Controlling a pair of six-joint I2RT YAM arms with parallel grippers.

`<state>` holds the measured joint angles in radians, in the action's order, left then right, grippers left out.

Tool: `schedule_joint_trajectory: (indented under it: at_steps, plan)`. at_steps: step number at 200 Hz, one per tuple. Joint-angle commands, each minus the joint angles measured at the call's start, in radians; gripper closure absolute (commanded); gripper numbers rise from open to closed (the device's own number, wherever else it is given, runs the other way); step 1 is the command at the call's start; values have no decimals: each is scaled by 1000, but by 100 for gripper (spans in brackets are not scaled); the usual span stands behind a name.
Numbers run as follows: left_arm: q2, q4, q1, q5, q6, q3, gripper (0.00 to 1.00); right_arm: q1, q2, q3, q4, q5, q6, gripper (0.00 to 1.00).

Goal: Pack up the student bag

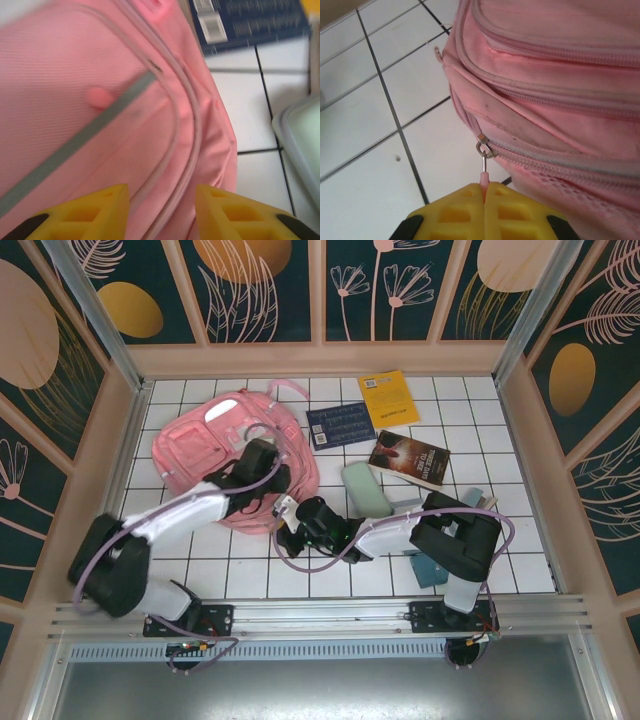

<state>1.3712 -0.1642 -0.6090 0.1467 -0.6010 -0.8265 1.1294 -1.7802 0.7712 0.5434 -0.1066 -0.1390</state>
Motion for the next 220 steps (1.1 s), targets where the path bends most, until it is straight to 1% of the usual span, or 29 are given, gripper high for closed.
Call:
schedule_joint_trajectory:
  at_steps: [1, 10, 28, 43, 56, 64, 70, 93, 110, 121, 133, 137, 159, 178, 198, 202, 220]
  plan:
    - [-181, -53, -1, 70, -175, 128, 61, -2, 1, 3, -2, -33, -17, 100]
    - [-269, -75, 0, 77, -235, 190, 61, -2, -1, 6, -4, -41, -24, 100]
    - [-460, -59, -1, 27, -335, 327, 61, -2, 1, 7, -2, -65, -37, 83]
    - [-598, -33, 0, -15, -410, 421, 61, -1, 12, -2, 0, -71, -50, 77]
    - [-681, -24, -1, -36, -446, 467, 61, -2, 34, -14, -1, -70, -58, 73]
    - [-709, -30, -1, -38, -452, 478, 61, -6, 56, -27, -2, -57, -67, 68]
    - [-722, -34, -2, -39, -452, 480, 61, -10, 71, -37, 0, -53, -74, 67]
    - [-715, -38, -9, -43, -445, 490, 62, -42, 124, -54, -11, -44, -96, 66]
    - [-700, -14, -37, -30, -436, 509, 65, -69, 146, -51, -29, -24, -115, 66]
    - [-693, -14, -69, 6, -431, 520, 66, -93, 159, -53, -29, -19, -131, 65]
    - [-687, -6, -97, 30, -418, 530, 71, -111, 169, -58, -26, -2, -148, 65]
    - [-688, -7, -106, 42, -416, 531, 71, -117, 171, -55, -29, 11, -154, 63]
    - [-671, -44, -181, 137, -415, 514, 71, -157, 157, -19, -73, 58, -211, 57]
    - [-630, -85, -240, 208, -421, 491, 71, -203, 121, 49, -158, 79, -271, 57]
    - [-571, -82, -302, 250, -449, 474, 71, -228, 95, 104, -219, 117, -301, 56]
    - [-558, -82, -317, 261, -456, 470, 72, -230, 94, 112, -229, 144, -304, 56]
    - [-501, -132, -391, 342, -508, 434, 73, -236, 81, 147, -277, 181, -317, 56]
